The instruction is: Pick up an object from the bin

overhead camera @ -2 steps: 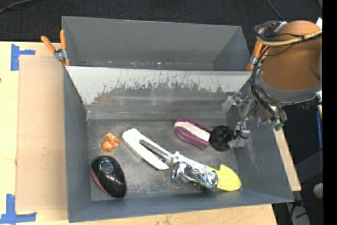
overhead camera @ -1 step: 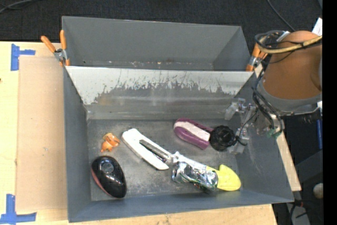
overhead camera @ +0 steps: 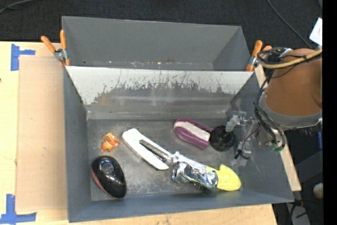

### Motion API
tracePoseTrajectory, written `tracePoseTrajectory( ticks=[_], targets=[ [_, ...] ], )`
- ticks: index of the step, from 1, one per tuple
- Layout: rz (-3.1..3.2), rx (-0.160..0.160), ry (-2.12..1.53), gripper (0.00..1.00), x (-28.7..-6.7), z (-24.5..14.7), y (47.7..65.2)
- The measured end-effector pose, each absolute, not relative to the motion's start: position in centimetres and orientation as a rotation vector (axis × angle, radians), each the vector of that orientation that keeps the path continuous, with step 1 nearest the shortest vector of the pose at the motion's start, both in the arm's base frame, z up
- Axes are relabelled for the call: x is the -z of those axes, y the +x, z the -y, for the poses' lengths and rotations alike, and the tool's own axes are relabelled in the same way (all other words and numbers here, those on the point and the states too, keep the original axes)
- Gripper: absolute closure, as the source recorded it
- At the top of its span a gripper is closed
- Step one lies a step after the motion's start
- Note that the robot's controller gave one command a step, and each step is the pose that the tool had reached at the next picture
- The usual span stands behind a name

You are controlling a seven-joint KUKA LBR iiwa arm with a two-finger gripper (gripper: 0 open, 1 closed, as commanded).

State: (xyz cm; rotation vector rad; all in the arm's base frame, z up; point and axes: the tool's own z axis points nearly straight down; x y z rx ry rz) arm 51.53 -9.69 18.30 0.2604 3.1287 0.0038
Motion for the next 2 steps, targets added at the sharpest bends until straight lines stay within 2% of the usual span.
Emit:
tracePoseTrajectory(
  ticks=[1,2],
  targets=[
    [-3.118,-0.004,0.406,0.0,-16.4,9.6,52.0],
    [-3.076,-0.003,0.657,0.0,-15.3,8.1,48.8]
  ],
)
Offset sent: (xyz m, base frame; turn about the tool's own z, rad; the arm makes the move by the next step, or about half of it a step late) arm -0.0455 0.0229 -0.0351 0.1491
